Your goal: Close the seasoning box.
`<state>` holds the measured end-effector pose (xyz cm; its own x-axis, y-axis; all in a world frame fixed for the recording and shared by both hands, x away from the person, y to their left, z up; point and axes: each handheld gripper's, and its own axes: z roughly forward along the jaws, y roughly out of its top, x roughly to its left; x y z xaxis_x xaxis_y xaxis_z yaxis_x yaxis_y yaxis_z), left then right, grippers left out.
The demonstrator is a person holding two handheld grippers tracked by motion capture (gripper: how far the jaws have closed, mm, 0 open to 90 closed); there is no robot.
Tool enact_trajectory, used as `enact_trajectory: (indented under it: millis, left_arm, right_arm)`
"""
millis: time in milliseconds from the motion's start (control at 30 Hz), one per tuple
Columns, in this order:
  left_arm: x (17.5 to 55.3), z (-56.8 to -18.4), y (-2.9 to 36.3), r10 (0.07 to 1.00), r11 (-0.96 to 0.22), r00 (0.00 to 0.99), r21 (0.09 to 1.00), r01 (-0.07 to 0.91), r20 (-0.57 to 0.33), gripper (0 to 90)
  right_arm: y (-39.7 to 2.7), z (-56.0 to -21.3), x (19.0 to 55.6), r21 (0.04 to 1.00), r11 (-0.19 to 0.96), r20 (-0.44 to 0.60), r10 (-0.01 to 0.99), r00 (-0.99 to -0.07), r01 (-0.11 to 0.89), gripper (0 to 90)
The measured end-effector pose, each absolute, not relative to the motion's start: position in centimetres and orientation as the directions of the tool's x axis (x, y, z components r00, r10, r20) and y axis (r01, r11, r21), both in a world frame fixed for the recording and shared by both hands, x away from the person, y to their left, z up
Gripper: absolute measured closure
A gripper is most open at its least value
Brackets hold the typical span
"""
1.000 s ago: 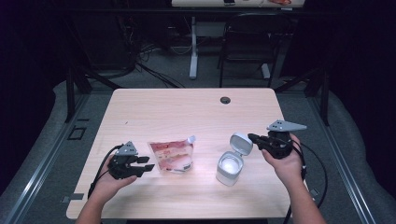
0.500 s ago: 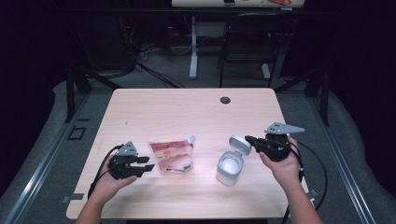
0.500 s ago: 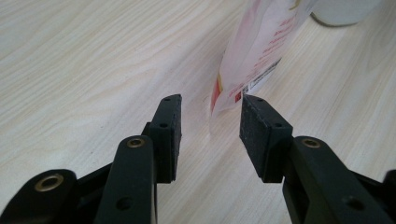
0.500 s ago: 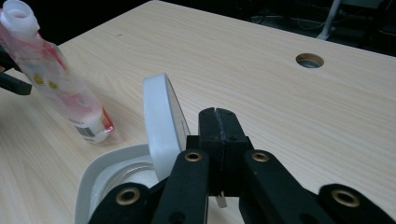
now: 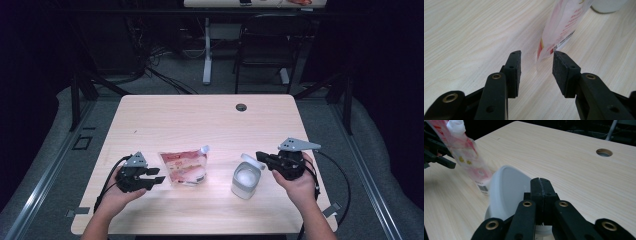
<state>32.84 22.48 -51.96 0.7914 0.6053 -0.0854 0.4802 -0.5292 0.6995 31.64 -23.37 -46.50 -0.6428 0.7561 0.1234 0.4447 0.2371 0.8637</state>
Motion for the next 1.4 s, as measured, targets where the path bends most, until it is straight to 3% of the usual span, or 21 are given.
enact_trajectory:
  millis: [467, 900, 1400]
  left_arm:
    - [32.9, -52.0, 22.6, 0.611, -0.531, 0.787, 0.695, 0.486, -0.084, 58.7]
    - [32.5, -51.8, 23.1, 0.619, -0.512, 0.78, 0.706, 0.489, -0.091, 58.0]
    - [32.0, -52.3, 23.9, 0.654, -0.498, 0.753, 0.709, 0.5, -0.072, 55.4]
  right_arm:
    - [-22.5, -48.2, 30.4, 0.86, 0.241, 0.145, 0.73, -0.668, 0.449, 88.5]
    - [-24.0, -47.6, 29.4, 0.884, 0.218, 0.116, 0.754, -0.646, 0.413, 78.6]
    - [-26.4, -48.4, 28.4, 0.877, 0.2, 0.104, 0.808, -0.579, 0.437, 59.8]
